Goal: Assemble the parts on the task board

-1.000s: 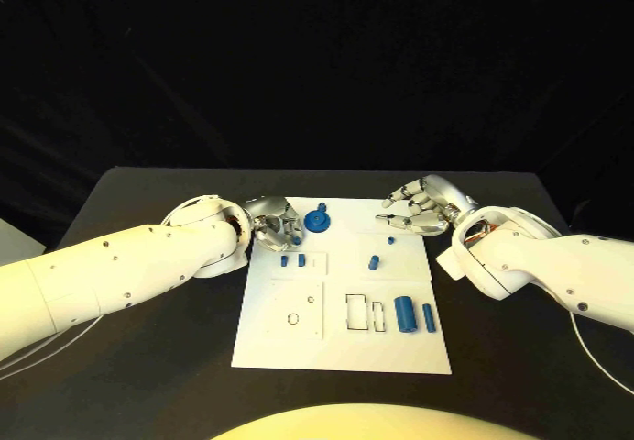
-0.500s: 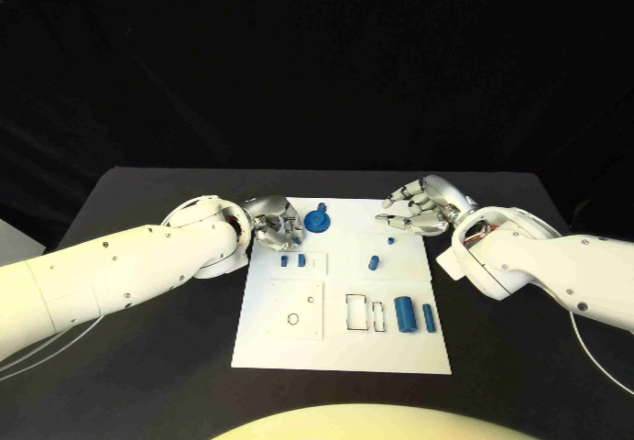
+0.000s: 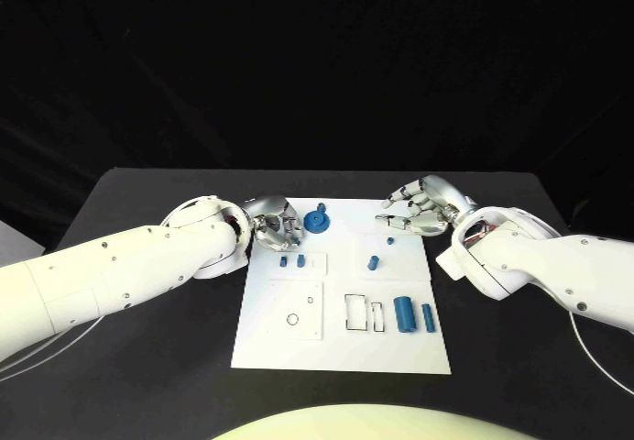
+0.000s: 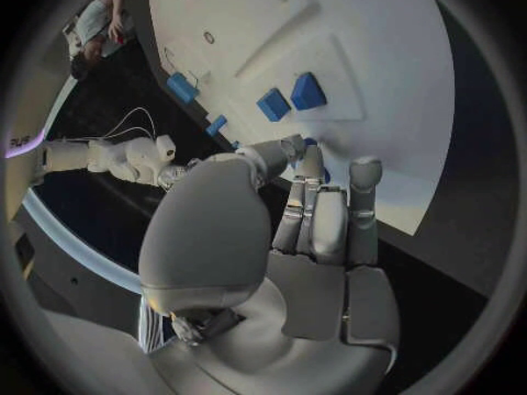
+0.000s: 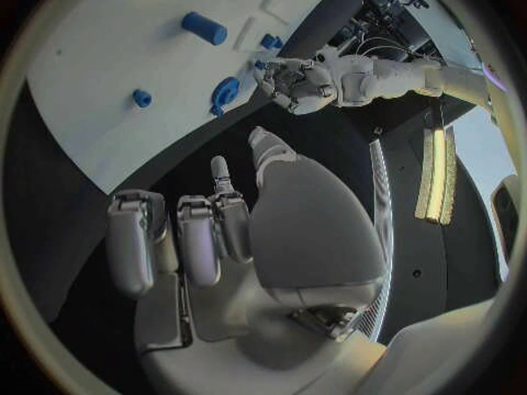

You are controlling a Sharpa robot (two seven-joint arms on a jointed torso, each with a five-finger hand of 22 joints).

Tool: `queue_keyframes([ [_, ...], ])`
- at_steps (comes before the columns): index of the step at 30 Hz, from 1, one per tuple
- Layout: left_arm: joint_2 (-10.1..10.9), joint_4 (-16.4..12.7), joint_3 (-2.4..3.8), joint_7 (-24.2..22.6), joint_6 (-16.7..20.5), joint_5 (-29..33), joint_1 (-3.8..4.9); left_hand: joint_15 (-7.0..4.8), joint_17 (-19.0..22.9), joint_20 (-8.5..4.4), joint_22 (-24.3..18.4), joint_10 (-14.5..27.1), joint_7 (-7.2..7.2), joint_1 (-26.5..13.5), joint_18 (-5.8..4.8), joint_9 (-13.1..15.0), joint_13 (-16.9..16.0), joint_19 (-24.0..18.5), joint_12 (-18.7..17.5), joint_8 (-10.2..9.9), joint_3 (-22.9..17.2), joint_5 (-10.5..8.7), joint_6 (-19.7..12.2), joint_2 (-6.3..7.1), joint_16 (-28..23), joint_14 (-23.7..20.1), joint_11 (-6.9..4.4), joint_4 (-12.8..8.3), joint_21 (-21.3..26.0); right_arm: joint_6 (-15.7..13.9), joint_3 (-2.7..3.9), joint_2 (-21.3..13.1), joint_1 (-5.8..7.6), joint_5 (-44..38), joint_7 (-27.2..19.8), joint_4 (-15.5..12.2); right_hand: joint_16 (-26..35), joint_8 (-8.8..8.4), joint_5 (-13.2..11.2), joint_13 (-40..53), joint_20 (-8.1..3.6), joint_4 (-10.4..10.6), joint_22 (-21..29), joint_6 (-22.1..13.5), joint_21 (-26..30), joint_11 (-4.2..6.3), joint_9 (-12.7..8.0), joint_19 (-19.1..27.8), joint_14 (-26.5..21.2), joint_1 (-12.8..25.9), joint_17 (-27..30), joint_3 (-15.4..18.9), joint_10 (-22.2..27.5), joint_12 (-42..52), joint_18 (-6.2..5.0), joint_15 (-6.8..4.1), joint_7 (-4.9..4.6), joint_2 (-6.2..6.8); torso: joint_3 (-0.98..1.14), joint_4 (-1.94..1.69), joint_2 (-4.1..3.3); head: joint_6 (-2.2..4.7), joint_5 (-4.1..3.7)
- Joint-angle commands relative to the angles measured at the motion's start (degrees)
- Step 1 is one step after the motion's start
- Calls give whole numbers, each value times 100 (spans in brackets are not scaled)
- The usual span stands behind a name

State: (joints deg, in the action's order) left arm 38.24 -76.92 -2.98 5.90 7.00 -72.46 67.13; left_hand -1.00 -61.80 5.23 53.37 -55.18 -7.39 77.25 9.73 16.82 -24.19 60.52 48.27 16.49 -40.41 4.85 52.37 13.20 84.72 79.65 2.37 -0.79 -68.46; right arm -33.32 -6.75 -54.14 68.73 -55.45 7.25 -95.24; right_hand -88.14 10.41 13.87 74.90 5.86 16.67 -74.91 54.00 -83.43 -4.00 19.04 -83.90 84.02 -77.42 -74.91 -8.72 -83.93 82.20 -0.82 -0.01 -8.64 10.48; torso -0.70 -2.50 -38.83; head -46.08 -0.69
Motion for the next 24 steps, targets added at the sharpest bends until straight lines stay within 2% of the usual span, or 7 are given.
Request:
queue_keyframes([
  [1,14,-47,6,-96,-69,110,-6,3,-29,-3,1,65,7,-108,-113,0,-30,35,63,-58,20,3,-56,41,27,56,4,46,-23,40,0,-3,-5,-28,-55,-3,18,31,30,916,-43,-8,-1142,-13,27,34,-1,-321,493,9,-1068,-29,-27,-33,-75,-53,19,-8,-4,-2,1,-3,-4],
  [8,124,-182,28,-176,-151,326,-9,-10,-332,2,-19,169,66,-291,-113,-30,-124,23,206,-254,248,15,-336,162,97,156,-18,169,17,35,0,-9,-9,-28,-60,3,18,31,30,916,-43,-8,-1142,-13,27,34,-1,-321,493,9,-1068,-29,-27,-33,-75,-53,19,-8,-1,-7,6,4,-14],
  [13,222,-272,65,-198,-72,445,-10,-17,-428,-3,-5,231,84,-296,-118,-61,-186,48,334,-367,386,9,-495,170,131,186,-25,216,20,32,0,-12,-12,-28,-64,13,18,31,30,916,-43,-8,-1142,-13,27,34,-1,-321,493,9,-1068,-29,-27,-33,-75,-53,19,-8,-4,-9,9,9,-16],
  [18,326,-335,99,-234,93,566,-10,-19,-479,-6,26,253,85,-284,-125,-71,-210,82,386,-400,438,10,-540,162,144,204,-28,230,2,31,0,-17,-15,-28,-63,22,27,37,30,909,-45,-9,-1130,-14,50,35,-1,-313,489,13,-1049,-34,-22,-42,-80,-54,20,-6,-4,-6,6,31,-28],
  [21,406,-359,142,-296,212,769,-11,-19,-453,-8,-10,285,76,-241,-117,-66,-217,59,402,-395,435,18,-520,126,142,194,-27,229,24,29,0,-23,-17,-28,-63,44,39,37,30,890,-45,-9,-1111,-14,86,35,-1,-298,483,12,-1024,-35,-4,-67,-88,-54,20,-6,-7,1,6,40,-29],
  [23,467,-359,174,-389,306,1070,-10,14,1,4,-351,424,27,-148,-47,-47,-173,-224,345,-359,375,23,-420,69,35,-13,20,223,253,24,0,-29,-18,-34,-66,61,91,46,33,710,-46,-23,-1008,-17,283,37,-2,-216,456,-45,-924,-69,178,-317,-131,-56,21,-1,-6,2,5,44,-29],
  [24,508,-354,190,-471,372,1315,-10,67,723,40,-932,545,-48,-72,71,-10,-100,-740,264,-275,291,25,-245,34,-186,-392,90,206,675,21,0,-33,-18,-49,-69,72,219,57,24,395,-51,-20,-828,-27,624,44,-3,-72,390,-113,-702,-123,471,-749,-203,-65,24,12,-4,0,5,47,-32],
])
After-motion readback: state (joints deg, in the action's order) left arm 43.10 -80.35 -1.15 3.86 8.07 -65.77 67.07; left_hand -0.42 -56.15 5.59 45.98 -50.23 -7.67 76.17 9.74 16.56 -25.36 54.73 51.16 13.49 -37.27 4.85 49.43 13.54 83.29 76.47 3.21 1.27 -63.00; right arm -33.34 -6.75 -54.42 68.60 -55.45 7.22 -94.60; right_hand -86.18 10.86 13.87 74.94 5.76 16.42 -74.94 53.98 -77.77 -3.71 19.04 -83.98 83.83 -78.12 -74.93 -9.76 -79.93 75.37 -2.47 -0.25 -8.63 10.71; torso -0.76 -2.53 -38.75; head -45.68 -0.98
